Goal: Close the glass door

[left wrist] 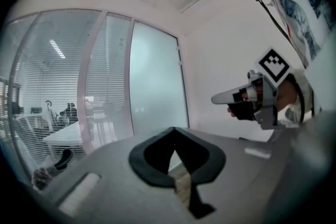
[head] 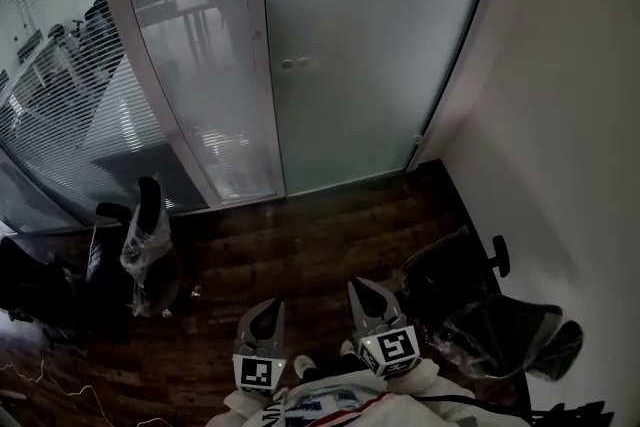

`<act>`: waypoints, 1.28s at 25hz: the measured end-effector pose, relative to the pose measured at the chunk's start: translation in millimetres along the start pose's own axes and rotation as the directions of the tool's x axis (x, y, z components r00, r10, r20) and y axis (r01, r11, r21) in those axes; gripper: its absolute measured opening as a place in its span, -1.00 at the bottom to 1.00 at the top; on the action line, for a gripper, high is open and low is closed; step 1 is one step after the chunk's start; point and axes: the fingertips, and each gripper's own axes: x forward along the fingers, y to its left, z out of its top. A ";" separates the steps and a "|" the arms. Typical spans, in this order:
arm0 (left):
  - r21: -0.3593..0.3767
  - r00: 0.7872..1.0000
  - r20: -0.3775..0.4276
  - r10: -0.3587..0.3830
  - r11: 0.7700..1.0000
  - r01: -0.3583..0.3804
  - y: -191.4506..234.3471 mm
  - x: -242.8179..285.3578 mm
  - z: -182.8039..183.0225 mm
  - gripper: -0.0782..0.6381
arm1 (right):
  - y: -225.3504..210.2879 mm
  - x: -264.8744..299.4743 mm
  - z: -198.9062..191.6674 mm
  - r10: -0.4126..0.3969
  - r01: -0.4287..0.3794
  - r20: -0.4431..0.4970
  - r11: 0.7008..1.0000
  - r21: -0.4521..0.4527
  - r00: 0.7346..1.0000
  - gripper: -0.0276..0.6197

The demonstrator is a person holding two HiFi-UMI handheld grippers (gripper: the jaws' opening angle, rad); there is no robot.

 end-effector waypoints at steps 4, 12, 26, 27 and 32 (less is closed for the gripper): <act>0.014 1.000 -0.001 -0.011 1.000 0.011 -16.8 13.1 10.2 -0.79 | -13.3 -9.5 4.6 0.020 -0.020 0.012 1.000 0.000 1.000 -0.90; 0.053 0.999 0.033 -0.022 0.998 0.020 -60.4 41.1 39.5 -0.79 | -50.1 -25.2 7.0 0.040 -0.040 0.021 0.999 0.000 0.999 -0.90; 0.038 0.999 0.044 0.018 0.999 -0.019 -59.0 40.8 44.5 -0.79 | -49.4 -24.3 11.2 0.077 -0.077 0.031 0.997 -0.006 0.997 -0.90; 0.040 0.999 0.044 0.017 0.999 -0.019 -59.8 40.8 44.5 -0.79 | -49.2 -24.5 13.0 0.077 -0.077 0.037 0.997 -0.002 0.996 -0.90; 0.037 0.999 0.036 0.016 0.999 -0.017 -61.0 41.1 42.7 -0.79 | -40.2 -25.4 27.8 0.108 -0.106 0.041 0.993 -0.053 0.993 -0.90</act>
